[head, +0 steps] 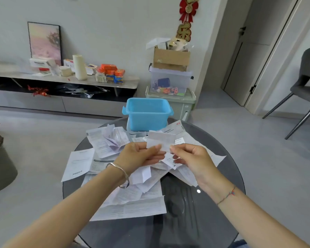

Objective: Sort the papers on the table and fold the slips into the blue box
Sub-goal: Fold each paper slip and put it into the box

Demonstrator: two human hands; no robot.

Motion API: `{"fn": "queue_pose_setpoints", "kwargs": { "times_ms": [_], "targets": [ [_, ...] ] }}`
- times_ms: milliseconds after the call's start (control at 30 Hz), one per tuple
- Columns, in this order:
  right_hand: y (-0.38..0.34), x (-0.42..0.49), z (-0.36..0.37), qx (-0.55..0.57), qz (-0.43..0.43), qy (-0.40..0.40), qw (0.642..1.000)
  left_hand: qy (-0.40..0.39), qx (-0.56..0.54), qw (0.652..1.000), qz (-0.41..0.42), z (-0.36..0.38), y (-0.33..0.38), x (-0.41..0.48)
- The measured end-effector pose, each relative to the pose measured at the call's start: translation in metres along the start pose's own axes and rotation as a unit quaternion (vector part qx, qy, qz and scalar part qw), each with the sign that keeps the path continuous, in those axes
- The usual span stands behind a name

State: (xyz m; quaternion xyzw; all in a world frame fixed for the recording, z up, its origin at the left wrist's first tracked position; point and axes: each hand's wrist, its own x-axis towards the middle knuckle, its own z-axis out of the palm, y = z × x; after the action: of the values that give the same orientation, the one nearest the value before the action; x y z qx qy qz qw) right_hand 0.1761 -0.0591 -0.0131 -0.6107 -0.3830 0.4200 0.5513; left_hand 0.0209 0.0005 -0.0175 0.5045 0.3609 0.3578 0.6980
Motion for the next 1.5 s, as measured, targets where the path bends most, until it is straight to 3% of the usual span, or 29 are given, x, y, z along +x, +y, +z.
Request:
{"fn": "queue_pose_setpoints", "kwargs": {
  "times_ms": [167, 300, 533, 633, 733, 833, 900, 1000, 1100, 1200, 1367, 1500],
  "targets": [
    [-0.015, 0.023, 0.008, 0.032, 0.004, -0.009, 0.999, -0.027, -0.013, 1.000, 0.002, -0.014, 0.016, 0.017],
    [-0.025, 0.044, 0.013, 0.015, -0.013, -0.054, 0.998, -0.016, 0.046, 0.999, 0.017, -0.027, 0.025, 0.036],
    [-0.045, 0.106, 0.021, -0.133, -0.082, -0.062, 0.986, 0.023, 0.162, 0.985, 0.057, -0.053, 0.042, 0.088],
    [-0.052, 0.134, 0.024, -0.147, -0.092, -0.067, 0.983, -0.009, 0.198, 0.979, 0.050, -0.065, 0.055, 0.115],
    [-0.059, 0.168, 0.024, -0.143, -0.084, -0.063, 0.984, 0.075, 0.204, 0.973, 0.081, -0.083, 0.069, 0.153],
    [-0.063, 0.208, 0.027, -0.160, -0.084, -0.065, 0.981, 0.189, 0.339, 0.911, 0.139, -0.110, 0.073, 0.200],
    [-0.062, 0.232, 0.032, -0.174, -0.086, -0.069, 0.979, 0.196, 0.376, 0.901, 0.089, -0.122, 0.062, 0.228],
    [-0.056, 0.261, 0.040, -0.194, -0.099, -0.064, 0.974, 0.185, 0.350, 0.918, 0.011, -0.134, 0.040, 0.261],
    [-0.048, 0.283, 0.048, -0.222, -0.088, -0.073, 0.968, 0.177, 0.283, 0.943, -0.010, -0.140, 0.030, 0.278],
    [-0.040, 0.294, 0.052, -0.240, -0.076, -0.091, 0.963, 0.176, 0.289, 0.940, 0.039, -0.135, 0.030, 0.273],
    [-0.035, 0.293, 0.052, -0.262, -0.113, -0.096, 0.954, 0.190, 0.337, 0.905, 0.175, -0.123, 0.026, 0.245],
    [-0.034, 0.284, 0.058, -0.267, -0.140, -0.131, 0.944, 0.207, 0.354, 0.887, 0.212, -0.123, 0.016, 0.230]
  ]
}}
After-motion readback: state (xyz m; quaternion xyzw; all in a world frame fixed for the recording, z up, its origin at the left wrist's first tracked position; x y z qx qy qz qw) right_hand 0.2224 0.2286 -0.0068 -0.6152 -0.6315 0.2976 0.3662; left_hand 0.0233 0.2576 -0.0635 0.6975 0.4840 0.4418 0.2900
